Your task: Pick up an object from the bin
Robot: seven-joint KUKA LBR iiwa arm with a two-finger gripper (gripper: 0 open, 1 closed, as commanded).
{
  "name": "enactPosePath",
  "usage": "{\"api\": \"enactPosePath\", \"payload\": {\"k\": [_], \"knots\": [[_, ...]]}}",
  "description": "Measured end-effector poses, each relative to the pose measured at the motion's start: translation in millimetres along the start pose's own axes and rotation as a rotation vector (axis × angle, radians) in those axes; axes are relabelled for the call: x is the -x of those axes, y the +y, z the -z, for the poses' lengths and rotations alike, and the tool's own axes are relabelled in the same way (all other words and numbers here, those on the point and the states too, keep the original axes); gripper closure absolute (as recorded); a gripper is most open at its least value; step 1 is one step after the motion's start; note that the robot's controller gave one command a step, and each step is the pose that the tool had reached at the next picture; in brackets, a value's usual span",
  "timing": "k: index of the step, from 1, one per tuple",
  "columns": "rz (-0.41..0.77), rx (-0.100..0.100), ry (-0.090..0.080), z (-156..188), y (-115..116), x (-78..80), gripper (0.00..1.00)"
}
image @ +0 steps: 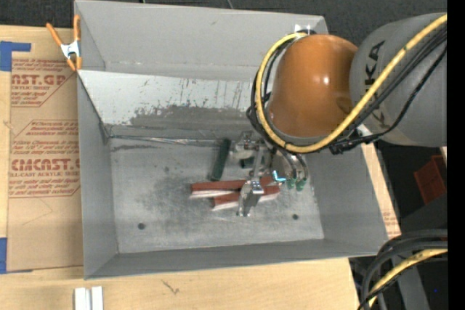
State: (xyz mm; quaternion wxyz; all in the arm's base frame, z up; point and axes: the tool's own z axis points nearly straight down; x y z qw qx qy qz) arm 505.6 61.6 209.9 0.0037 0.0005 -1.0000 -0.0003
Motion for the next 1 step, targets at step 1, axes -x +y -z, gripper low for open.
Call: {"api": "enactPosePath", "payload": {"k": [1], "knots": [[0.0,0.0,-0.008,4.1,-0.4,1.7,0.0]]}}
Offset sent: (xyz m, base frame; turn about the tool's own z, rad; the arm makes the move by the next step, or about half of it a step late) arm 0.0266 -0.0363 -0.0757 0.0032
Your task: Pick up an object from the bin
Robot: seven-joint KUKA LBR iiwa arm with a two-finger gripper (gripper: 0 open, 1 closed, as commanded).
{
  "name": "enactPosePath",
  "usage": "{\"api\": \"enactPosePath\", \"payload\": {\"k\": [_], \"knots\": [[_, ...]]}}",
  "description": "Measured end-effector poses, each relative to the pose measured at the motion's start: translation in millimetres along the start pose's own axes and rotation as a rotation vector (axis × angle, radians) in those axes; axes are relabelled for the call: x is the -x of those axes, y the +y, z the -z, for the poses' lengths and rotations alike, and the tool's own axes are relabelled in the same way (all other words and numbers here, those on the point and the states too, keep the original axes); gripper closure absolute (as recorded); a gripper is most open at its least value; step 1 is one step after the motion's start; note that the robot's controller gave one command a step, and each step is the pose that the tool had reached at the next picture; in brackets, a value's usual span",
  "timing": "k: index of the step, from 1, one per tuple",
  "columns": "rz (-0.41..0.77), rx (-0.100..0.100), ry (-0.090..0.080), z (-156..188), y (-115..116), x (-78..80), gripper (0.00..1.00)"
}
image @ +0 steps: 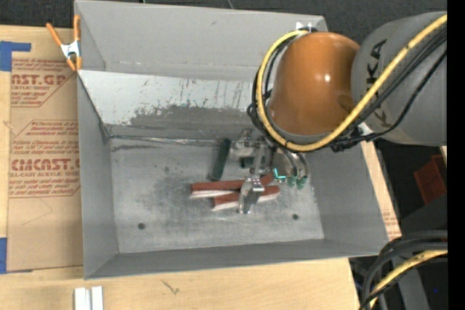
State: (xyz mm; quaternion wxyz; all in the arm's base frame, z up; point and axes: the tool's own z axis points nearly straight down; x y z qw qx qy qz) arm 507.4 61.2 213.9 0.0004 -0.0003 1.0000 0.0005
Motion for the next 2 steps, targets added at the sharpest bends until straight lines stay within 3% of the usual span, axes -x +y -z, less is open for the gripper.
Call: {"api": "enactPosePath", "payload": {"k": [1,2], "knots": [[0.001,0.0,-0.008,-51,-23,18.8,0.0],[0.051,0.001,-0.062,-130,-5,4.4,1.0]]}}
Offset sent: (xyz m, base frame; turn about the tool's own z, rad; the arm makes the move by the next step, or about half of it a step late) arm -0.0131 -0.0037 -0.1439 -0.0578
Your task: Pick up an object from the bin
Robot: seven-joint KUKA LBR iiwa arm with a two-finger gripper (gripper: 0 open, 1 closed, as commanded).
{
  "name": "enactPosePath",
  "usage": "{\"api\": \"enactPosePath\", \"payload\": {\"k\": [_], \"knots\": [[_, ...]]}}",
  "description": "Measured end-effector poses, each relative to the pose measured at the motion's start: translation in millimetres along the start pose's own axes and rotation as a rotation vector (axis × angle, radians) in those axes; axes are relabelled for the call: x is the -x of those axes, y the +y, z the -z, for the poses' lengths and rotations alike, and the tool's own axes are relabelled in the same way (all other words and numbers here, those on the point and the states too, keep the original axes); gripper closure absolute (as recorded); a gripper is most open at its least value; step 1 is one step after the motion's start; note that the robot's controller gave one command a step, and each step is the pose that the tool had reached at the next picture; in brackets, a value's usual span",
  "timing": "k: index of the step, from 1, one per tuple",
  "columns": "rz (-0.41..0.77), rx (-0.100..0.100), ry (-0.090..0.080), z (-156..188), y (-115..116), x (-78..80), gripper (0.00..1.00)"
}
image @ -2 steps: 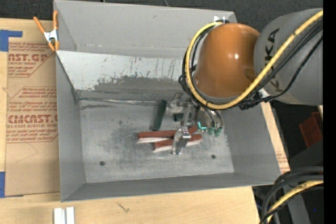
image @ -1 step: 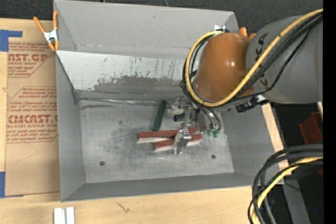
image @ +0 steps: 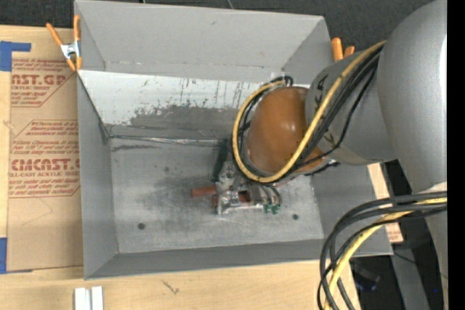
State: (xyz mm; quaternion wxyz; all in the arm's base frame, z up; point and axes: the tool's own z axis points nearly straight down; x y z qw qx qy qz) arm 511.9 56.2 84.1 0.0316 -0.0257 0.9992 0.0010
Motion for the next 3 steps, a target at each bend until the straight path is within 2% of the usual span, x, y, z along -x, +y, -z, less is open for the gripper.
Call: {"api": "enactPosePath", "payload": {"k": [1,2,3], "knots": [[0.0,0.0,0.0,0,0,0.0,1.0],[0.014,0.0,0.064,38,-4,-11.7,1.0],[0.019,-0.001,0.063,57,-5,-6.1,1.0]]}}
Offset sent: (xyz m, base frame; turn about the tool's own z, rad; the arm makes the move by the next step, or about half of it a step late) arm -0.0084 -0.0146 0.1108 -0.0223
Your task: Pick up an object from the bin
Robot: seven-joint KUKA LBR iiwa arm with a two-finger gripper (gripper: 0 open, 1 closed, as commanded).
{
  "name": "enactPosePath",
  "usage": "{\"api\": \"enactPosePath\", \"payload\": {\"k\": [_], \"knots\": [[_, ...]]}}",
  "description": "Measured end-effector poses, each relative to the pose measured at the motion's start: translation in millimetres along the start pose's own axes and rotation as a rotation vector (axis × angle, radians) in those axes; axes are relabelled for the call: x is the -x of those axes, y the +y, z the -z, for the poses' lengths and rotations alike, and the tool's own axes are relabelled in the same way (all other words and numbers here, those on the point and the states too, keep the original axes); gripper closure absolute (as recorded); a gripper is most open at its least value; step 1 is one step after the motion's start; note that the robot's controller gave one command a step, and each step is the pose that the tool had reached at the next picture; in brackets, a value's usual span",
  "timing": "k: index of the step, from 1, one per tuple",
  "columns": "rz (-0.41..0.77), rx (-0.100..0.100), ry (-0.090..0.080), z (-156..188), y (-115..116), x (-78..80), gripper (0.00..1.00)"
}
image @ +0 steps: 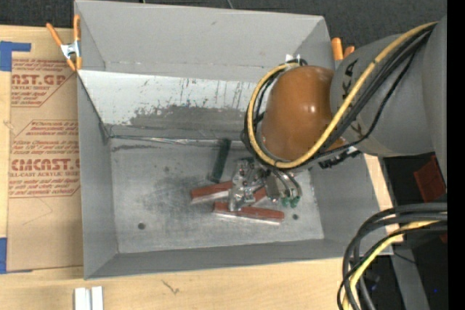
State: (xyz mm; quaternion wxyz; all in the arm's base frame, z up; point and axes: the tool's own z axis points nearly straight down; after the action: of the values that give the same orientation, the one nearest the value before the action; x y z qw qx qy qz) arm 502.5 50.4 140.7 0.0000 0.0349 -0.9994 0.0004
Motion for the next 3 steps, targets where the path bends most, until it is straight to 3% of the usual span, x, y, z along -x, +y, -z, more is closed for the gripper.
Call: {"api": "enactPosePath", "payload": {"k": [1,2,3], "knots": [[0.033,0.0,0.005,56,28,-4.0,1.0],[0.21,0.001,-0.003,-65,84,10.1,0.0],[0.212,0.001,-0.005,-66,87,11.4,0.0]]}}
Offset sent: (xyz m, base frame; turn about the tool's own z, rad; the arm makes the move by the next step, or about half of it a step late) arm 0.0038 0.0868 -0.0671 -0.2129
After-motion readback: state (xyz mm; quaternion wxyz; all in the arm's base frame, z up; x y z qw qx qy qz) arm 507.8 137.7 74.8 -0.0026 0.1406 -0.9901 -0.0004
